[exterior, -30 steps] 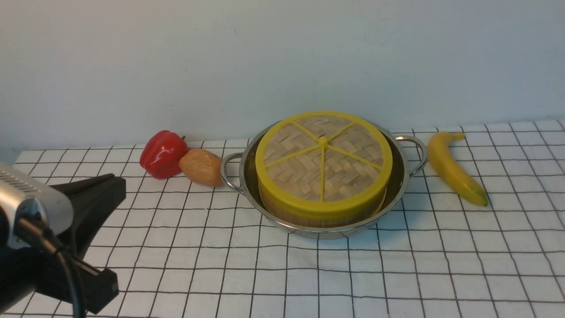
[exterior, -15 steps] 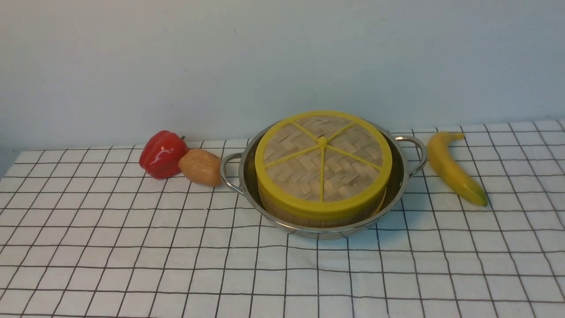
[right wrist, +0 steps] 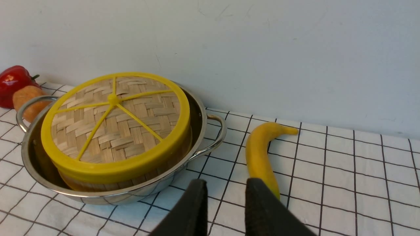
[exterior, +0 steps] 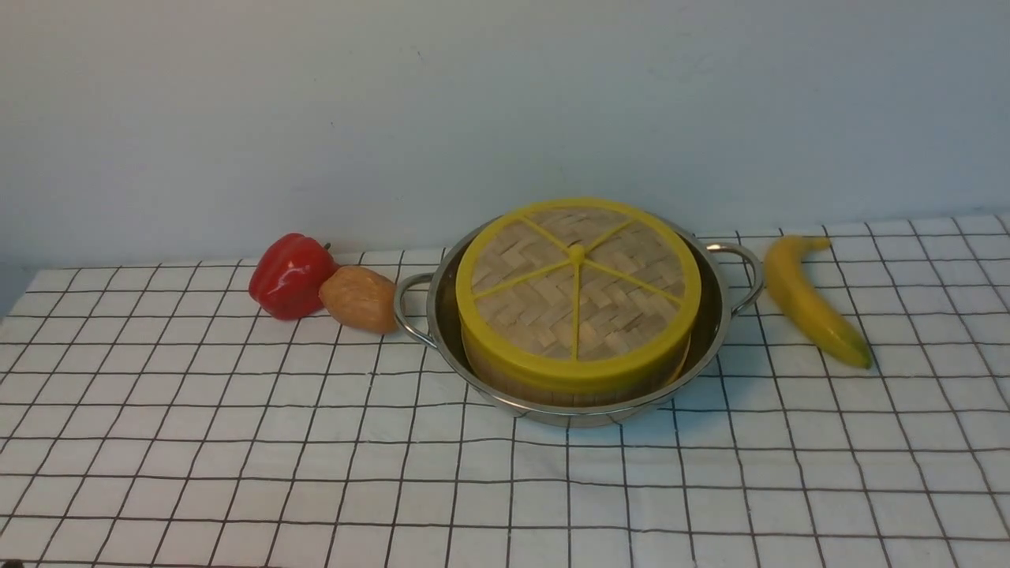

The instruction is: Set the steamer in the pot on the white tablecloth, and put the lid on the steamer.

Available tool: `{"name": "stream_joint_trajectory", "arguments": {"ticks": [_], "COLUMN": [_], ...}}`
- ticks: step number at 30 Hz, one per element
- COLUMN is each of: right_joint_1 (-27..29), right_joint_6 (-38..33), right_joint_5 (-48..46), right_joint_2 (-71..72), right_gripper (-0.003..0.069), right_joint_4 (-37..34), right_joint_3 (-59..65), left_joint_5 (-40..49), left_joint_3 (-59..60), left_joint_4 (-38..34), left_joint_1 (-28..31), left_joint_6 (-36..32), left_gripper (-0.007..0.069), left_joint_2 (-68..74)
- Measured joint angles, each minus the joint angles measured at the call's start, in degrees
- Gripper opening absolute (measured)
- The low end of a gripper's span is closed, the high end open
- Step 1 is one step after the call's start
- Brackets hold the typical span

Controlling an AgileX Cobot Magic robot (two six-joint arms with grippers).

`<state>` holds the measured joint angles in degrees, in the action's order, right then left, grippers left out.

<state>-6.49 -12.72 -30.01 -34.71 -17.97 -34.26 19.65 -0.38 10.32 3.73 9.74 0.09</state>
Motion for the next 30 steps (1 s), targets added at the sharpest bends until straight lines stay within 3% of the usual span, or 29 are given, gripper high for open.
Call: {"name": "stream_joint_trajectory", "arguments": {"ticks": [11,19,30], "right_joint_1": [0.0,0.0,0.0], "right_joint_6": [0.1,0.1,0.1], "right_joint_5": [0.0,0.0,0.0], "right_joint_2": [0.0,0.0,0.0], "right_gripper": [0.0216,0.0229,0.0240], "right_joint_4": [0.0,0.0,0.0], "right_joint_3": [0.0,0.0,0.0], "left_joint_5": [-0.4,-0.4,-0.4], "left_joint_3": [0.8,0.8,0.8], "left_joint_4": [-0.3,-4.0,-4.0], "left_joint_1": [0.0,0.0,0.0], "left_joint_6": [0.6,-4.4,-5.0], "left_gripper": [0.0087,0.0103,0.0125], "left_joint_2": [0.0,0.0,-0.1]}}
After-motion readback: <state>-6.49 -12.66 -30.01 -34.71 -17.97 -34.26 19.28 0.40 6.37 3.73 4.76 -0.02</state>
